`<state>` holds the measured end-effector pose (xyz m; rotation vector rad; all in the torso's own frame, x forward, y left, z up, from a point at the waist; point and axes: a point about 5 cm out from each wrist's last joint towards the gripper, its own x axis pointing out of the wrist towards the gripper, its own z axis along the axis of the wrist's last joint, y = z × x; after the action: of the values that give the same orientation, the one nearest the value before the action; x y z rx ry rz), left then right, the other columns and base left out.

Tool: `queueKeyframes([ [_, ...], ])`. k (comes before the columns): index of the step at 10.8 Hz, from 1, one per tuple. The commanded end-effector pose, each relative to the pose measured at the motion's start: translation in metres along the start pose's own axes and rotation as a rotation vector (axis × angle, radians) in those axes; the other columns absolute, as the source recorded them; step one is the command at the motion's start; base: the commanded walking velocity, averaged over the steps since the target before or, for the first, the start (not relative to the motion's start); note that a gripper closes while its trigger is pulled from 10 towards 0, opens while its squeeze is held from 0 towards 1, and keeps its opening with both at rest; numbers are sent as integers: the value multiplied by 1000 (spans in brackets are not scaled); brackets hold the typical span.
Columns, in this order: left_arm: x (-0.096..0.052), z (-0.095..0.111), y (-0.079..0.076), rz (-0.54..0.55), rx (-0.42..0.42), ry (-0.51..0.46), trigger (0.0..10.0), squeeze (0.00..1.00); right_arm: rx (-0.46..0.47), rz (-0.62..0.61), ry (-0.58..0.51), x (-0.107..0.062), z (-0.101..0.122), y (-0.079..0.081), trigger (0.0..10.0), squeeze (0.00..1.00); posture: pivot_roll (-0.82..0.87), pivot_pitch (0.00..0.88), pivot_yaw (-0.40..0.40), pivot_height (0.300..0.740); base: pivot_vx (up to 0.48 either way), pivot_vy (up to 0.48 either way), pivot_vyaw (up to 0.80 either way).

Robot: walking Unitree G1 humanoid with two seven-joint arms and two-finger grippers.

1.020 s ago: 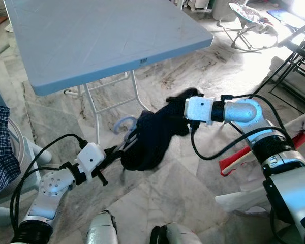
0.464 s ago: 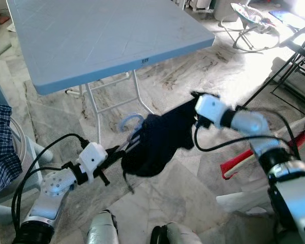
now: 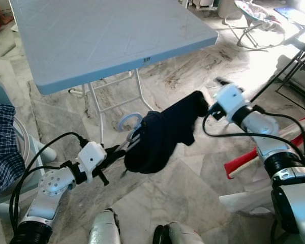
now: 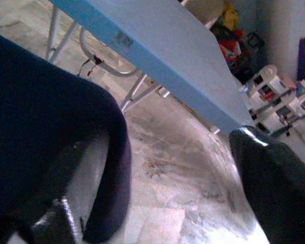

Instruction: Hang hanger

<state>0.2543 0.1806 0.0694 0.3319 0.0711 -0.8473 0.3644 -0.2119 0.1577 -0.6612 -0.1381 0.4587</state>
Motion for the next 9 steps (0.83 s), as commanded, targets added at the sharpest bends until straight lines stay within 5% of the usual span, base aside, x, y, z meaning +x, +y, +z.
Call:
queueKeyframes([
  [1,1,7,3,5,19,-31,0,0,50,36,58,-6,-10,1,10000,1000,60,140,-59,740,0,0,0],
  [2,2,11,5,9,21,-39,0,0,107,251,172,-19,-34,32,10000,141,61,140,-60,740,0,0,0],
  [3,2,12,4,3,23,-41,0,0,125,318,195,-23,-40,45,10000,0,60,142,-58,740,0,0,0],
  [7,7,16,2,-16,35,-51,0,0,242,466,124,-10,-26,107,10000,0,68,131,-59,740,0,0,0],
  [9,10,18,0,-21,32,-60,0,0,336,478,88,0,-16,123,10000,0,69,122,-65,740,0,0,0],
])
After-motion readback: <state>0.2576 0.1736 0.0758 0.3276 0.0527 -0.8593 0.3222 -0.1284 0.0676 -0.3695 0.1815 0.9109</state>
